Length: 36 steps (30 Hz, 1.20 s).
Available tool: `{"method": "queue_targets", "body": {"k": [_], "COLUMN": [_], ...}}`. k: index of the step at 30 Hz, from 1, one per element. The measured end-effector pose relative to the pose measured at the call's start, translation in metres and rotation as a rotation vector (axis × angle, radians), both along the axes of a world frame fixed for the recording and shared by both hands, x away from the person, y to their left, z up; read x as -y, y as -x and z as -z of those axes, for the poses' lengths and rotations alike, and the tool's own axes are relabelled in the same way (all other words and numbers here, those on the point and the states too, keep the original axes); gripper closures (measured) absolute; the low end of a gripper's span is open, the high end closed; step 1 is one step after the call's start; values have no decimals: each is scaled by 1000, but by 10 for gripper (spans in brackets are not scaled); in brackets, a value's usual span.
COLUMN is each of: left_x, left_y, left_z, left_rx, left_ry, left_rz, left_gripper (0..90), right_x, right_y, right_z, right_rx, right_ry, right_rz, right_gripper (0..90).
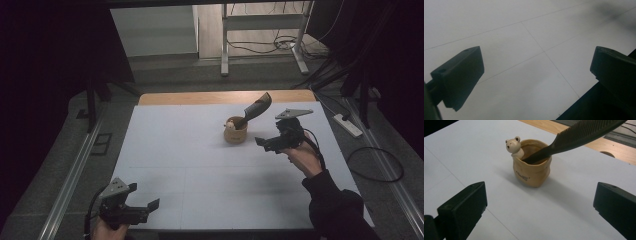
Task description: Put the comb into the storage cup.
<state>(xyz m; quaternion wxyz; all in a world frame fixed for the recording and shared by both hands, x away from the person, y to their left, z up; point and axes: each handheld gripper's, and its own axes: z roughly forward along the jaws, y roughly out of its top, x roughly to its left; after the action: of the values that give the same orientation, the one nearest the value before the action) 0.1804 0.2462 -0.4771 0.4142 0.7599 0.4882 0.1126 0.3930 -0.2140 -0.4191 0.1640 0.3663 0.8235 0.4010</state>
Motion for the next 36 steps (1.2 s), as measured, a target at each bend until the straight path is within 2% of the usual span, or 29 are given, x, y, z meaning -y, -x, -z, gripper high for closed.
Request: {"method": "queue_targets", "body": {"k": [6,13,17,25,36], "left_x": [-1,0,-1,0,-1], "left_y": [0,1,1,2,2], "left_z": [0,0,-1,-1,0], "left_rx": [1,5,11,22,17], "left_ry": [4,1,-1,-17,-9], "left_rz": [-5,-3,-4,-13,-10], "left_gripper": [0,0,0,0,0], "right_x": [0,0,0,3,12], "right_y": [8,16,20,29,41], "right_z": [0,1,1,0,0], "right_rx": [7,-9,-14,-8,-2], "right_ry": [12,15,33,23,14], "right_rz": [-16,-34,-42,-49,-45], "right_gripper": [0,0,0,0,0]}}
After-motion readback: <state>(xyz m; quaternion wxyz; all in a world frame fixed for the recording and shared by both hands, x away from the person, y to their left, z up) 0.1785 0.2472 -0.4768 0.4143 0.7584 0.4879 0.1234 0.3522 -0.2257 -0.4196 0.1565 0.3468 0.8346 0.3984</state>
